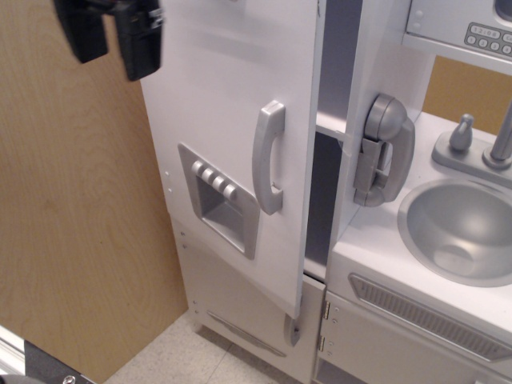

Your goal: Close fridge

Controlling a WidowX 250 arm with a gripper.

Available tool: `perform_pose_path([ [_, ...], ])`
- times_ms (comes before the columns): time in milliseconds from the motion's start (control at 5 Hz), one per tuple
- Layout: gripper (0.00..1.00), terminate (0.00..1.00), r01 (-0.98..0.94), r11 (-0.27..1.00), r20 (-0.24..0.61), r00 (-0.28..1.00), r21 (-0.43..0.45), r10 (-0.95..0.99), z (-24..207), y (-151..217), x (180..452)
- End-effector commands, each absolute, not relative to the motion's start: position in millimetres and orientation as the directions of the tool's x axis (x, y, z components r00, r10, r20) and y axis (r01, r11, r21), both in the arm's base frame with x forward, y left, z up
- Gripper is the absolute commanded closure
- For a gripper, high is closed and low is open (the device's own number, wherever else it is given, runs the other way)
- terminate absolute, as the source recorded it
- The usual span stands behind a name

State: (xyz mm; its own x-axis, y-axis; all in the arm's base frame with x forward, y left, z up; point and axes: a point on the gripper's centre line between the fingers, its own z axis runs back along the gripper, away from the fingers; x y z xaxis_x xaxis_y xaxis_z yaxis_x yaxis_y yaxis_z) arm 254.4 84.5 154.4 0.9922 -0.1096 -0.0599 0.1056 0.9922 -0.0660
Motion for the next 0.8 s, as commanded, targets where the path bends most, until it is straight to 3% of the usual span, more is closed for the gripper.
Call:
perform_pose_path([
  [0,0.00,0.00,0.062,0.998,-0.005,0.998,-0.002,-0.062,160,85,288],
  [600,0.00,0.00,-0.046,0.999,0.057,0.997,0.015,0.045,164,92,319],
])
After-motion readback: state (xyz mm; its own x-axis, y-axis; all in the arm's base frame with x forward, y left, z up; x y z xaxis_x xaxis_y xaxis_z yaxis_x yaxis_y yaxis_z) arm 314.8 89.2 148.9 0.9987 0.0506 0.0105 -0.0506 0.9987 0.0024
